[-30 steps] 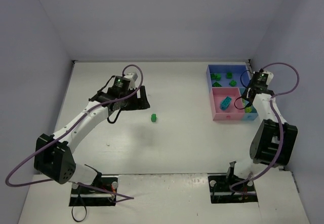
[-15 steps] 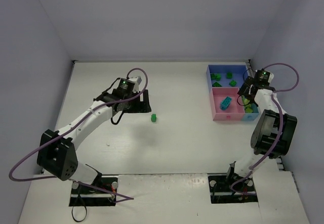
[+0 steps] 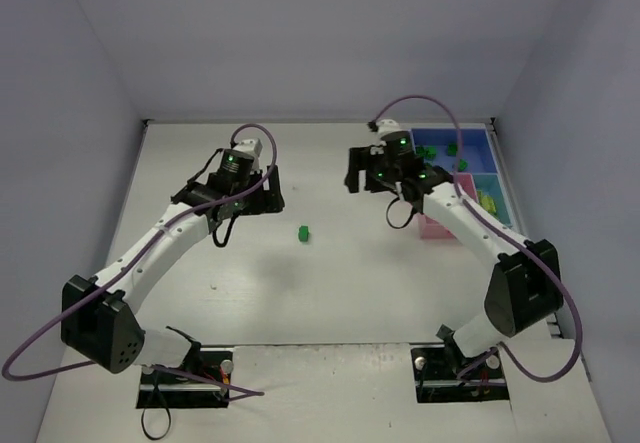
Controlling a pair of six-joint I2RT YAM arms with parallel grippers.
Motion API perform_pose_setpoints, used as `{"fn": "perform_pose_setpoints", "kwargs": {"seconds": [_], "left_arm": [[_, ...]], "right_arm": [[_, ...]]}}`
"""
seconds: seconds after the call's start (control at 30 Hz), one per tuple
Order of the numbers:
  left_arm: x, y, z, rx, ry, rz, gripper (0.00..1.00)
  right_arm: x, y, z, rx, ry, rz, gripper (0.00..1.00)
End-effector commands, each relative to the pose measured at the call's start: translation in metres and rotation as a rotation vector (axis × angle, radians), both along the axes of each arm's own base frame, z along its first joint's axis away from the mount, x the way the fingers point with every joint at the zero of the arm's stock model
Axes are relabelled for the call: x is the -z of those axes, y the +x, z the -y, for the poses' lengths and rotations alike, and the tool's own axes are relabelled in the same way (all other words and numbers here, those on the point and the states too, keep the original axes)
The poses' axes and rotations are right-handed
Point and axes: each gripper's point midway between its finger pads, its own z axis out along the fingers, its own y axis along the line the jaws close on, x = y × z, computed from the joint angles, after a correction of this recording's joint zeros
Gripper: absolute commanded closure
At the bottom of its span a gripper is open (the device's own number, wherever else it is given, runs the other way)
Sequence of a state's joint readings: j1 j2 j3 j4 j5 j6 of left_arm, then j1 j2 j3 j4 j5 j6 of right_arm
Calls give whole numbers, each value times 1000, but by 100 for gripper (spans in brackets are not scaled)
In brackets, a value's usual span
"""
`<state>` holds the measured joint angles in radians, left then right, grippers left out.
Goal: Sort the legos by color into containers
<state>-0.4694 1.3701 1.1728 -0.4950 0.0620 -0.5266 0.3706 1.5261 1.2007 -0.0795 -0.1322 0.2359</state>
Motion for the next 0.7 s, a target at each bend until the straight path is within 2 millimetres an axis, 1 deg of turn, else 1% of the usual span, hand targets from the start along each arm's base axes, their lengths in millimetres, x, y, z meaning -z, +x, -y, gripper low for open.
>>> {"fn": "perform_pose_setpoints", "kwargs": {"seconds": [0.0, 0.03, 0.1, 0.13, 0.17, 0.2, 0.23, 0.3, 0.33, 0.37, 0.43, 0.47, 0.5, 0.53, 0.57, 0.63, 0.67], "left_arm": [[-42, 10, -19, -75, 7, 113, 25], [-43, 10, -22, -84, 14, 117, 25], [-40, 6, -26, -93, 27, 102, 25], [-42, 5, -27, -95, 28, 104, 25], [-41, 3, -29, -99, 29, 103, 25], [-40, 2, -30, -101, 31, 99, 25], [-40, 0, -31, -100, 33, 98, 25], [-39, -3, -33, -105, 33, 97, 25], [-38, -5, -34, -107, 34, 94, 25], [-40, -6, -35, -111, 34, 99, 25], [-38, -9, -38, -114, 39, 92, 25], [-40, -11, -38, -114, 39, 100, 25], [-36, -12, -40, -116, 42, 91, 25], [-36, -13, -40, -118, 43, 90, 25], [-34, -13, -40, -118, 44, 87, 25], [-31, -15, -41, -118, 49, 76, 25], [-31, -16, -41, -116, 47, 75, 25]], "right_arm": [[-12, -13, -70, -135, 54, 23, 25], [2, -15, -82, -135, 37, -5, 25], [13, -19, -98, -116, 24, -24, 24], [17, -26, -111, -89, 27, -33, 22], [29, -25, -116, -68, 9, -46, 22], [34, -28, -122, -56, 6, -55, 22], [47, -31, -131, -34, 3, -79, 23], [58, -35, -140, -13, 2, -102, 24], [64, -40, -148, -7, 8, -118, 26], [71, -40, -152, 3, -3, -122, 27], [76, -43, -161, 5, -13, -122, 32], [81, -44, -168, 6, -21, -121, 33], [84, -45, -170, 11, -31, -118, 34], [86, -46, -173, 12, -39, -115, 39], [95, -48, -177, 6, -54, -122, 40], [101, -49, -180, 11, -59, -131, 43], [109, -50, -180, 14, -72, -142, 45]]}}
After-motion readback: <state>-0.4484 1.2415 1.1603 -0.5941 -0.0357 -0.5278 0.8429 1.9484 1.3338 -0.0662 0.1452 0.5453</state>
